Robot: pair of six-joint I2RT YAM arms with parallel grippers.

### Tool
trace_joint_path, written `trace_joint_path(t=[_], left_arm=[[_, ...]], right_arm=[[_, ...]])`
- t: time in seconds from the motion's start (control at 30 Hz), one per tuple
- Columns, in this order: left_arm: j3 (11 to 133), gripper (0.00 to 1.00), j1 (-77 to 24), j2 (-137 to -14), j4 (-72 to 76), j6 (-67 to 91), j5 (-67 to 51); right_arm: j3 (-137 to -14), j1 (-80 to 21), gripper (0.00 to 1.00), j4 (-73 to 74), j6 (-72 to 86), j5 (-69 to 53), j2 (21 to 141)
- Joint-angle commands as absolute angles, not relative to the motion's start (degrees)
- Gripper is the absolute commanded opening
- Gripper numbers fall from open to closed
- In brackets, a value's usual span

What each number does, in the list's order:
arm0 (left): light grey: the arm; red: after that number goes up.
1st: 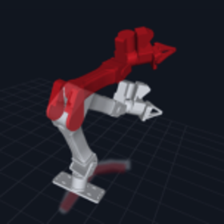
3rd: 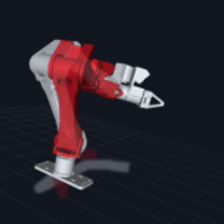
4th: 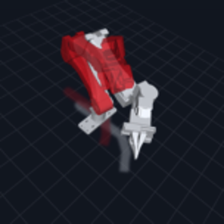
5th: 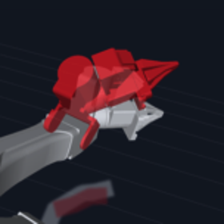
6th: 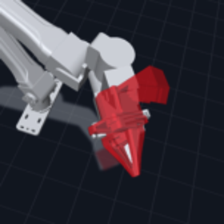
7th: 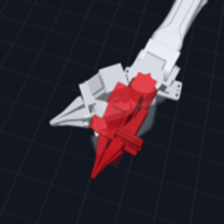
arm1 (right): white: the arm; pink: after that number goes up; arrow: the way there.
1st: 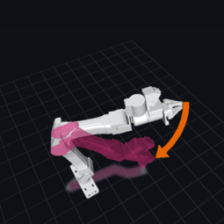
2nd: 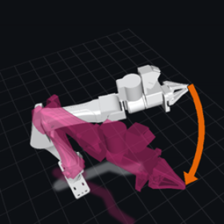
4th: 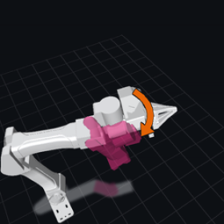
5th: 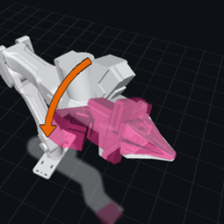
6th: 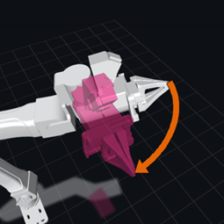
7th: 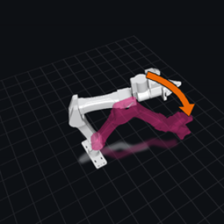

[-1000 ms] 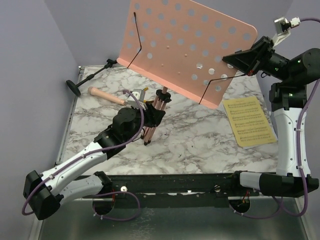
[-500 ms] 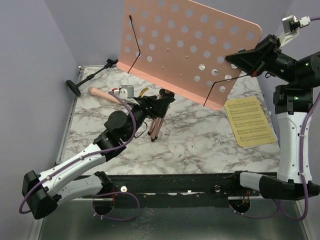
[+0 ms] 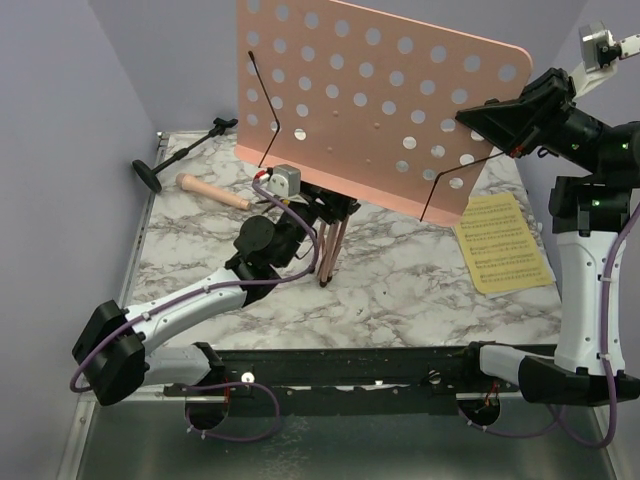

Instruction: Set up the instrument practice props

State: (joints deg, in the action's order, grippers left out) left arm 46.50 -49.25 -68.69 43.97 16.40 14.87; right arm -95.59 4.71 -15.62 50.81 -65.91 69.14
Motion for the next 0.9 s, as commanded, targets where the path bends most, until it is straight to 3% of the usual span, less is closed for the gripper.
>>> trace_joint_path(t=[0.0,0.1,0.23,0.33,0.4,0.47,0.5,0.57,0.6,0.77,0.8,0.87], left_arm=[[47.91,0.56,-49.22,-72.12,55.98,7.76,11.97],[48.08,0.58,-49.3,-74.53,59.13,5.58,9.94],[49.96,0.7,-49.22,-78.28,60.36,3.39,9.99],[52.43,0.69,-49.24,-81.22,62.59,2.96,10.56],[53.7,0.55,-49.26,-82.49,63.98,2.61,9.9],[54.71,0.21,-49.22,-82.94,64.53,1.71,7.99],[55.08,0.11,-49.22,-82.95,64.69,1.58,7.39],[54.98,0.08,-49.22,-82.67,65.3,1.53,4.45],[54.68,0.06,-49.22,-82.53,65.75,1.86,4.12],[52.95,0.0,-49.23,-81.21,67.1,2.46,4.46],[52.59,0.0,-49.29,-80.91,67.15,2.36,4.69],[52.23,0.0,-49.25,-80.3,67.17,1.81,5.01]], right_arm=[[-96.69,4.92,0.0,-25.06,53.3,-62.85,66.96],[-96.87,4.88,0.0,-25.07,53.61,-63.11,66.93],[-96.54,4.97,0.01,-25.36,54.24,-63.62,66.51],[-95.54,4.89,0.01,-26.73,55.06,-63.99,65.99],[-95.04,4.9,0.01,-26.55,54.99,-64.45,65.73],[-94.55,4.92,0.01,-25.14,54.38,-64.88,65.2],[-94.47,4.9,0.01,-23.71,53.29,-64.82,64.79],[-94.75,4.9,0.02,-16.77,49.03,-63.21,63.7],[-95.14,4.93,0.11,-13.46,47.56,-62.1,63.23],[-101.04,4.92,0.85,11.94,38.26,-48.64,61.26],[-102.89,4.95,0.95,16.06,37.02,-46.23,61.05],[-106.56,5.0,1.0,23.24,33.62,-41.49,60.35]])
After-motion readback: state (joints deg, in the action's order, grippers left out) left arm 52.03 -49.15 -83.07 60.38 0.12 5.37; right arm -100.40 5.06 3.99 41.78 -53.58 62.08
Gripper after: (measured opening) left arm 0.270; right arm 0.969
